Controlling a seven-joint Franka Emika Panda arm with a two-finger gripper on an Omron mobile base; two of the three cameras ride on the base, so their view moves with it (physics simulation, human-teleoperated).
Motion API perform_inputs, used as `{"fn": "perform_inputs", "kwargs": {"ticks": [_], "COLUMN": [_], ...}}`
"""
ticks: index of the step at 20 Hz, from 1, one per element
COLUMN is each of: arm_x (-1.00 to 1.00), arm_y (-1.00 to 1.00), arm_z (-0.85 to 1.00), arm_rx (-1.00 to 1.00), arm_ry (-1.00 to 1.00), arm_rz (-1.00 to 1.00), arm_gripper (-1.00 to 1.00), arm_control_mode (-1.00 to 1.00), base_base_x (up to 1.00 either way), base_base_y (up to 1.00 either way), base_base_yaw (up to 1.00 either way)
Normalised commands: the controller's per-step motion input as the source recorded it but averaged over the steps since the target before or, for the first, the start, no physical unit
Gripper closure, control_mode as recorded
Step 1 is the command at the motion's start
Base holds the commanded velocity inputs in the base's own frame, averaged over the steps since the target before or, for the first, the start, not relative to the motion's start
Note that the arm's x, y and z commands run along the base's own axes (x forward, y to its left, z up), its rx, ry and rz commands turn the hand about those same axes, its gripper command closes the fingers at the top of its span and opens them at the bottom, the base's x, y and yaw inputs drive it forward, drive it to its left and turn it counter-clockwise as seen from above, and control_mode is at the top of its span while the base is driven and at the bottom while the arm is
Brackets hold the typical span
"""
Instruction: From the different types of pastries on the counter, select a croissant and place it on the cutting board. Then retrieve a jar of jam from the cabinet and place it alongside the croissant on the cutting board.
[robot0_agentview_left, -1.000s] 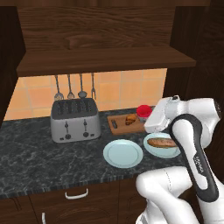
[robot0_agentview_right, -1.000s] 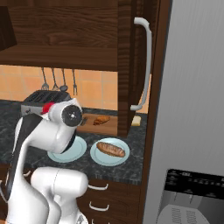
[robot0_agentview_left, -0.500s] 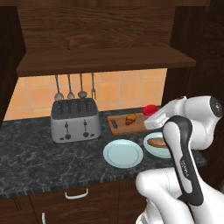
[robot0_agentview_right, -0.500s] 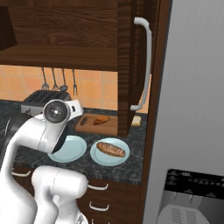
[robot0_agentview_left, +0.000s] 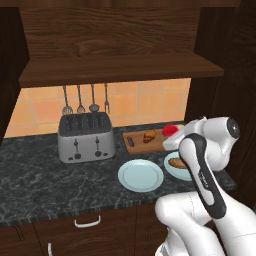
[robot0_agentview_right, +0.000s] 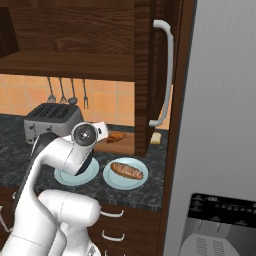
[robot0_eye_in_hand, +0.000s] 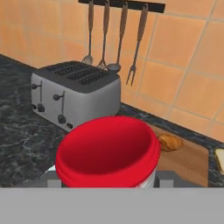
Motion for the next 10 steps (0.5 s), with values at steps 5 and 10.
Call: {"fn": "perform_inputs", "kwargs": {"ticks": [5, 10], "arm_x": [0.75, 0.70], "arm_y": [-0.10, -0.16], "arm_z": [-0.42, -0.26], "arm_rx": [0.00, 0.00], "arm_ry": [0.00, 0.00], "arm_rz": [0.00, 0.00], "arm_gripper": [1.00, 1.00], "arm_control_mode": [-1.00, -1.00], "base_base_x": [0.00, 0.00], "base_base_y": [0.00, 0.00], "base_base_yaw": [0.00, 0.00]}}
